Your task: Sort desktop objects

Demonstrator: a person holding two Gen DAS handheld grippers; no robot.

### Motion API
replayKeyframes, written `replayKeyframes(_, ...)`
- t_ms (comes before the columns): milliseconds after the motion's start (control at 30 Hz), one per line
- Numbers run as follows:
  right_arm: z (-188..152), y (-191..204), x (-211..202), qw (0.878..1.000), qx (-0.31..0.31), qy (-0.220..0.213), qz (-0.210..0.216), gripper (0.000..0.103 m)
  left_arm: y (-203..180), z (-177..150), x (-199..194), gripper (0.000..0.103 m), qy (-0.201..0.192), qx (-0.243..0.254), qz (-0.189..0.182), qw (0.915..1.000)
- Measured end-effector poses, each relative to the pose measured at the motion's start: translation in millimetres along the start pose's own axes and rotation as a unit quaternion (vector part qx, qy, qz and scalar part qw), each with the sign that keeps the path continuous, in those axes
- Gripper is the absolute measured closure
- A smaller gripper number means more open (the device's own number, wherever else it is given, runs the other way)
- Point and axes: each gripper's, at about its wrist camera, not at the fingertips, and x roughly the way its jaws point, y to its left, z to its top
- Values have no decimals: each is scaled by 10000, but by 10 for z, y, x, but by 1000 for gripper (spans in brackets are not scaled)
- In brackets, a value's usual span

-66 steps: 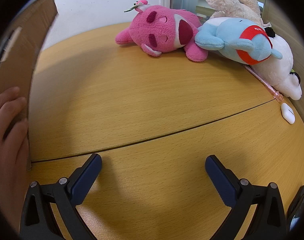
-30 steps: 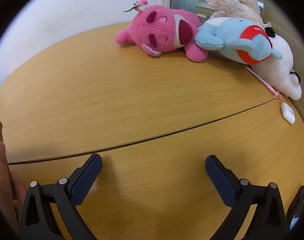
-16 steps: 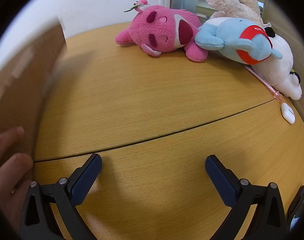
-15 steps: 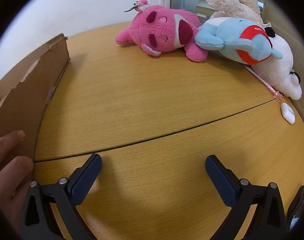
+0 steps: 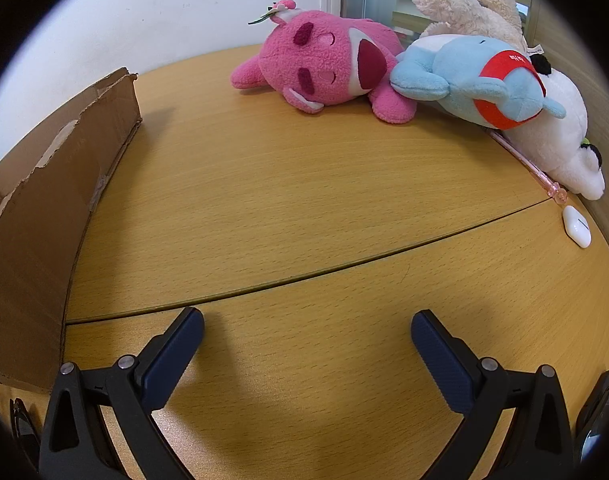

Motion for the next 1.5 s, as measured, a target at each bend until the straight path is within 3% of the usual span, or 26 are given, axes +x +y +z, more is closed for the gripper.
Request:
replayKeyframes(467, -45, -65, -37, 9998, -169, 47, 96, 0, -2, -5, -2, 0, -4, -9, 8, 10000)
replayKeyframes(567, -111, -301, -153, 9996, -136, 144, -216, 0, -7, 6, 9, 0, -4, -10, 8, 10000)
replayKeyframes(667, -97, -632, -521, 9960, -176, -364, -795, 1, -3, -5, -1, 0, -5, -13, 10, 10000)
replayKeyframes(867, 22, -1204, -1778, 9826, -298, -1438, -1137, 1, -11, 4, 9, 0, -6, -15, 11, 10000)
replayKeyframes(967, -110, -1108, -2329, 9848, -657, -1560, -389, 1, -5, -7, -1, 0, -8, -20, 11, 10000)
replayKeyframes(1067, -456, -751, -2655, 9807, -1047, -1401, 870, 1, -3, -69, -57, 0, 59, 37, -26, 10000)
replayKeyframes(1167, -851, -319, -2739, 9636, -1184, -1055, 2150, 1, -117, -299, -326, 1, 229, 269, -391, 9986)
replayKeyframes(1233, -1118, -28, -2708, 9473, -1132, -740, 2902, 1, -232, -486, -723, 1, -2, 427, -777, 9961)
replayKeyframes(1300, -1345, 274, -2631, 9353, -924, -423, 3391, 1, -392, -690, -1222, 1, -265, 638, -1211, 9902)
replayKeyframes(1400, -1636, 790, -2543, 9057, -998, 8, 4121, 1, -647, -972, -1852, 1, -296, 909, -2352, 9672)
replayKeyframes(1500, -1810, 1092, -2470, 8843, -843, 369, 4578, 1, -940, -1259, -2259, 1, -129, 1103, -3495, 9303)
